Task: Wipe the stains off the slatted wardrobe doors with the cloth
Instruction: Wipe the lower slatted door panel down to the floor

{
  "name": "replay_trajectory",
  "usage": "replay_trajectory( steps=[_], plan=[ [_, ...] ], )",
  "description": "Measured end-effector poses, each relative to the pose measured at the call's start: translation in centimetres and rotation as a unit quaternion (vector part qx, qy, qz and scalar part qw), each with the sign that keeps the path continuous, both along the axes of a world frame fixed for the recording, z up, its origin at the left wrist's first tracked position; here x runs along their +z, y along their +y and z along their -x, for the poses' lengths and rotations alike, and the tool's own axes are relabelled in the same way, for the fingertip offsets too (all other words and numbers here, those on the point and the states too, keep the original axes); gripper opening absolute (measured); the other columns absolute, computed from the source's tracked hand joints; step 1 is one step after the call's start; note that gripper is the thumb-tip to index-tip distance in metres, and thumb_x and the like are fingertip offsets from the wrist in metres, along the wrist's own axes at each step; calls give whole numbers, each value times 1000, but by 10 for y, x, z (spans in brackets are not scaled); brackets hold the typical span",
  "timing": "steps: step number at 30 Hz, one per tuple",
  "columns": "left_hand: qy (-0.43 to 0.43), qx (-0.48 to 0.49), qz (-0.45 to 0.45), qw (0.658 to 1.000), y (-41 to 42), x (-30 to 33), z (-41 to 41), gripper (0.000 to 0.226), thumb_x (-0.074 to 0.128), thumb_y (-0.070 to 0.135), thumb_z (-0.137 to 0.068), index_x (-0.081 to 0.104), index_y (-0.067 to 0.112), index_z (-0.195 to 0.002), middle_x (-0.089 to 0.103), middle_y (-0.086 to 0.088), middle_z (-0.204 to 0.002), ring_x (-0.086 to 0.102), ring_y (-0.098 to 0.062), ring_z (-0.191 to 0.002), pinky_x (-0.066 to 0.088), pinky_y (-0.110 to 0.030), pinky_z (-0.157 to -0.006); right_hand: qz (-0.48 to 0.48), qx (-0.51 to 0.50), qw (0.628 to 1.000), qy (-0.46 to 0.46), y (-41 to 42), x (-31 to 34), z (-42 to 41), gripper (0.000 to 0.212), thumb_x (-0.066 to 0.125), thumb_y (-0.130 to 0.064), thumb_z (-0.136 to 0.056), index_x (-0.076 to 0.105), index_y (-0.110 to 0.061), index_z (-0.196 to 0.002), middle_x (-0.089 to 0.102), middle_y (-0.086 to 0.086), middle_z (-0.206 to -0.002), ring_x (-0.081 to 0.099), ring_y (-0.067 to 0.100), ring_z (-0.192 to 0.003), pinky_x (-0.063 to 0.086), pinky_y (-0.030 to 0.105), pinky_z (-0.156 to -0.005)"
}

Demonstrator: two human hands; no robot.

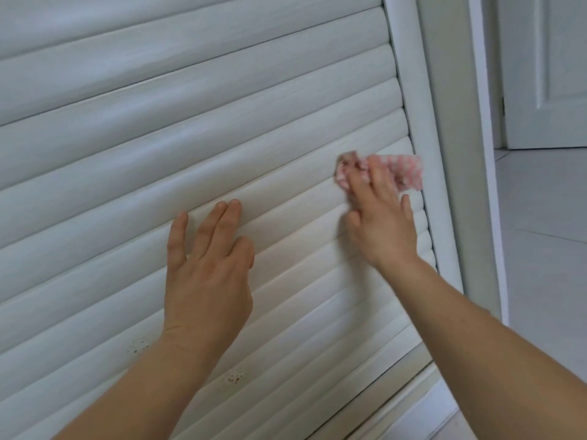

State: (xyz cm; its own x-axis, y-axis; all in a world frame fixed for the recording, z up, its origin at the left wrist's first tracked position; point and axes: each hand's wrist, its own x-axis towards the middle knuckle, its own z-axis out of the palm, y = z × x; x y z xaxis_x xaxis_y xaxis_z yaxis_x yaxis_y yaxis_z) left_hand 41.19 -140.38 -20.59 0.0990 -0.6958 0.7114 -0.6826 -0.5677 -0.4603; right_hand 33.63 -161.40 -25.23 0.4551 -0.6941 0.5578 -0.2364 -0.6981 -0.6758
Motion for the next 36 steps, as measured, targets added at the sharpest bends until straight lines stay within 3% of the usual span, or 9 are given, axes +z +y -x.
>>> replay_trajectory(
  steps=[3, 7, 11, 14, 19, 25, 29, 33, 36],
  plan=[
    [-9, -9, -4, 1000, 1, 3, -1, 23, 32, 2, -71, 54, 11, -69, 52, -17, -133, 35, -26, -127, 9, -49, -112, -84, -15, 995, -52, -19, 4, 3, 73, 44, -11, -87, 19, -45, -146, -13, -5, -159, 11, 28, -144, 21, 42, -114],
    [-6, -5, 8, 1000, 12, 5, -4, 21, 42, -5, -65, 53, 12, -70, 53, -15, -132, 37, -26, -126, 10, -48, -112, -120, -15, 983, -138, 7, 2, -11, 65, 39, -9, -88, 29, -36, -147, -2, 4, -159, 12, 24, -144, 27, 44, -111],
    [-4, -1, 14, 1000, 31, 5, -7, 21, 44, -6, -65, 54, 12, -69, 54, -15, -131, 38, -27, -126, 11, -48, -111, -16, -26, 988, -149, 67, -12, -31, 68, 22, -22, -80, 37, -15, -145, 24, 21, -152, 22, 36, -141, 18, 48, -116],
    [-8, -1, 16, 1000, 44, 5, -10, 21, 45, -7, -65, 54, 12, -69, 55, -15, -130, 40, -26, -123, 15, -50, -111, 61, -32, 987, -142, 103, -23, -44, 67, 30, -18, -75, 46, -3, -138, 36, 31, -143, 33, 45, -134, 20, 50, -113],
    [-15, -5, 19, 1000, 51, 7, -10, 21, 38, 0, -72, 55, 12, -69, 58, -14, -126, 43, -23, -118, 14, -49, -110, 214, 36, 972, -89, 160, -47, -52, 66, 40, -22, -76, 37, -18, -142, 37, 20, -147, 28, 32, -139, 20, 50, -113],
    [-12, -7, 20, 1000, 50, 8, -8, 21, 36, 1, -74, 53, 12, -67, 59, -13, -125, 43, -22, -116, 14, -48, -110, 309, 59, 948, -42, 127, -52, -41, 55, 42, -25, -75, 58, -25, -128, 46, 4, -144, 43, 20, -131, 22, 59, -109],
    [1, 2, 14, 1000, 51, 7, -8, 22, 41, -5, -68, 53, 13, -67, 57, -15, -128, 40, -22, -120, 6, -43, -113, 188, -37, 982, 1, 74, -47, -25, 60, 36, -27, -76, 45, -24, -136, 40, 9, -147, 33, 20, -136, 18, 63, -107],
    [5, 18, 17, 1000, 50, 6, -6, 22, 41, -4, -69, 53, 13, -67, 57, -15, -128, 48, -27, -119, 6, -44, -113, -32, -43, 999, -8, 57, -35, -16, 62, 35, -23, -91, 20, -37, -149, 1, -2, -160, 6, 15, -146, -2, 47, -115],
    [4, 22, 13, 1000, 45, 4, -2, 22, 39, -3, -68, 53, 13, -68, 56, -15, -129, 45, -27, -120, 5, -45, -112, 11, -27, 999, -18, 93, -33, -25, 69, 28, -27, -80, 25, -30, -149, 11, 10, -158, 12, 24, -145, 10, 54, -113]
  ],
)
